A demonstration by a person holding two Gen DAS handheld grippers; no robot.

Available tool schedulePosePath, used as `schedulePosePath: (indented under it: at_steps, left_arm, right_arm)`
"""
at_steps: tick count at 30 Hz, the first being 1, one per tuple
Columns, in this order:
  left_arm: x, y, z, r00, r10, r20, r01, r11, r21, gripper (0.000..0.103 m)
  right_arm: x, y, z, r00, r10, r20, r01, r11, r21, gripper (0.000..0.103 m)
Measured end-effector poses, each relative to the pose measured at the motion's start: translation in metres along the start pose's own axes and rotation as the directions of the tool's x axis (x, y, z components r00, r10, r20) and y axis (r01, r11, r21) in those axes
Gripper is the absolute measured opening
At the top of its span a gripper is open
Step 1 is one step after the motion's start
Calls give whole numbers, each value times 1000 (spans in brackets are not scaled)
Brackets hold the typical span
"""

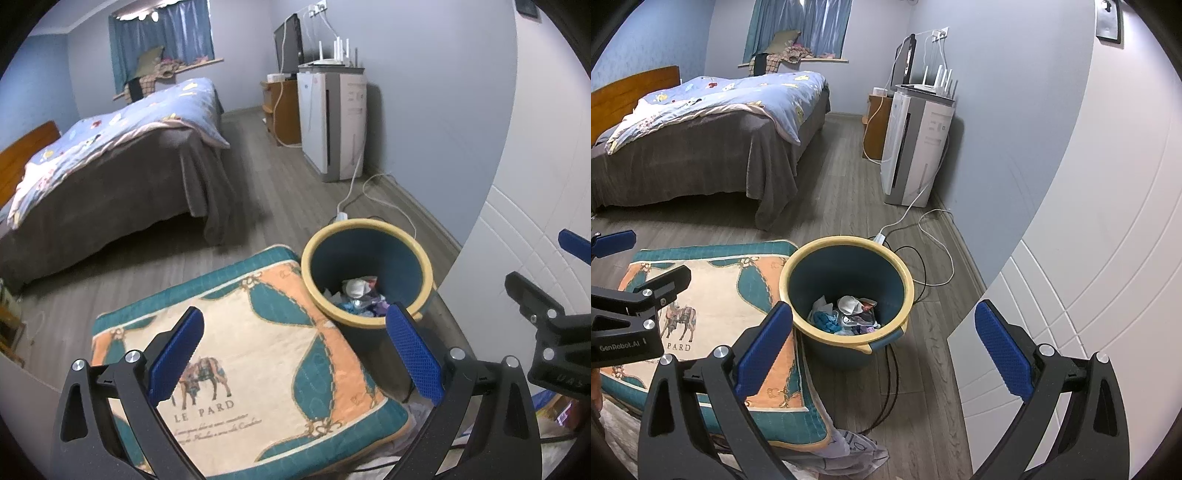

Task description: Collect trash

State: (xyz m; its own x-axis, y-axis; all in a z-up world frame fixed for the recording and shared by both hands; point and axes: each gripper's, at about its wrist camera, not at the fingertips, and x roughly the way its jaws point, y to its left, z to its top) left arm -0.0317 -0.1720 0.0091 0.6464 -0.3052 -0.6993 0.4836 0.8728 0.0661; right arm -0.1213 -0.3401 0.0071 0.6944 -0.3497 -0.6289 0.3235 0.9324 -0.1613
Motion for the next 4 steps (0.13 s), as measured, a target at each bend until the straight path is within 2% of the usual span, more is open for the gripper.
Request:
schedulePosePath:
  at_steps: [4]
  left_arm:
    - [-6,12,2,1000,17,21,-17,1000,-21,98]
  right_arm:
    - [18,6,7,998,15,-55,-17,999,-42,97]
